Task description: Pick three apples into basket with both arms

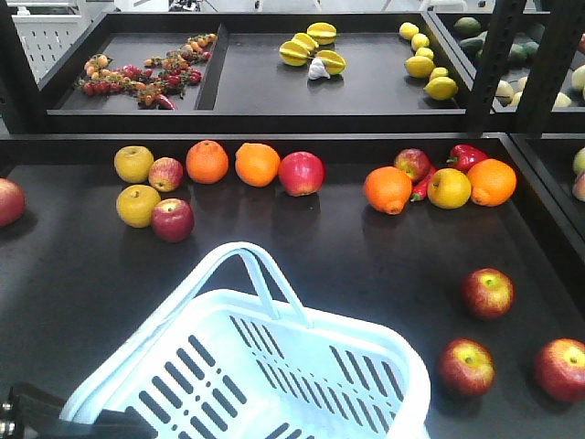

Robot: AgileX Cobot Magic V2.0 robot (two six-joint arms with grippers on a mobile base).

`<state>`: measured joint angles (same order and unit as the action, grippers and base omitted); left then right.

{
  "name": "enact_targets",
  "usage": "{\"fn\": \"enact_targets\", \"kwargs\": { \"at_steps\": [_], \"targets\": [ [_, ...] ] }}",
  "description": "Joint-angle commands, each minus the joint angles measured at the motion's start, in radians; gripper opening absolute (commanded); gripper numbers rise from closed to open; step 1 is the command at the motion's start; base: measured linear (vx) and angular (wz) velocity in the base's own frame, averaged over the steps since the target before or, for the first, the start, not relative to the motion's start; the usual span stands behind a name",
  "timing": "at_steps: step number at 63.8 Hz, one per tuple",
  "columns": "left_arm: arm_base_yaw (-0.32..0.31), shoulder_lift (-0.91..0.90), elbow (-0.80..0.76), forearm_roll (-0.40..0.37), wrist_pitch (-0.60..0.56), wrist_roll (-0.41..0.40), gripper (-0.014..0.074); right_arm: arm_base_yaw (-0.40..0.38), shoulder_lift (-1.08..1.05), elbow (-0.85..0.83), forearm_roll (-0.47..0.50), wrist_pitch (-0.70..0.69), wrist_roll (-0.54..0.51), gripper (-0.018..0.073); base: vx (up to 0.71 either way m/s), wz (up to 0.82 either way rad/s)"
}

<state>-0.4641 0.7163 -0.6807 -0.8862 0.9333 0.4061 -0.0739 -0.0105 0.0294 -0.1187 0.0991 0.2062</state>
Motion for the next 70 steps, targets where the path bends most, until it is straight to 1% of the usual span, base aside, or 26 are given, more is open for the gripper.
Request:
{"fn": "enact_targets", "kwargs": {
  "at_steps": [1, 70],
  "targets": [
    [-0.007, -0.001, -0.027, -0.073, -0.047, 0.002, -0.0006, -0.006, -0.011, 0.014, -0.004, -0.074, -0.007, -0.0004, 0.06, 0.01],
    [-0.007, -0.001, -0.027, -0.073, -0.047, 0.002, -0.0006, -0.006, -0.011, 0.014, -0.004, -0.074, -0.007, -0.0004, 0.02, 0.00]
  ]
}}
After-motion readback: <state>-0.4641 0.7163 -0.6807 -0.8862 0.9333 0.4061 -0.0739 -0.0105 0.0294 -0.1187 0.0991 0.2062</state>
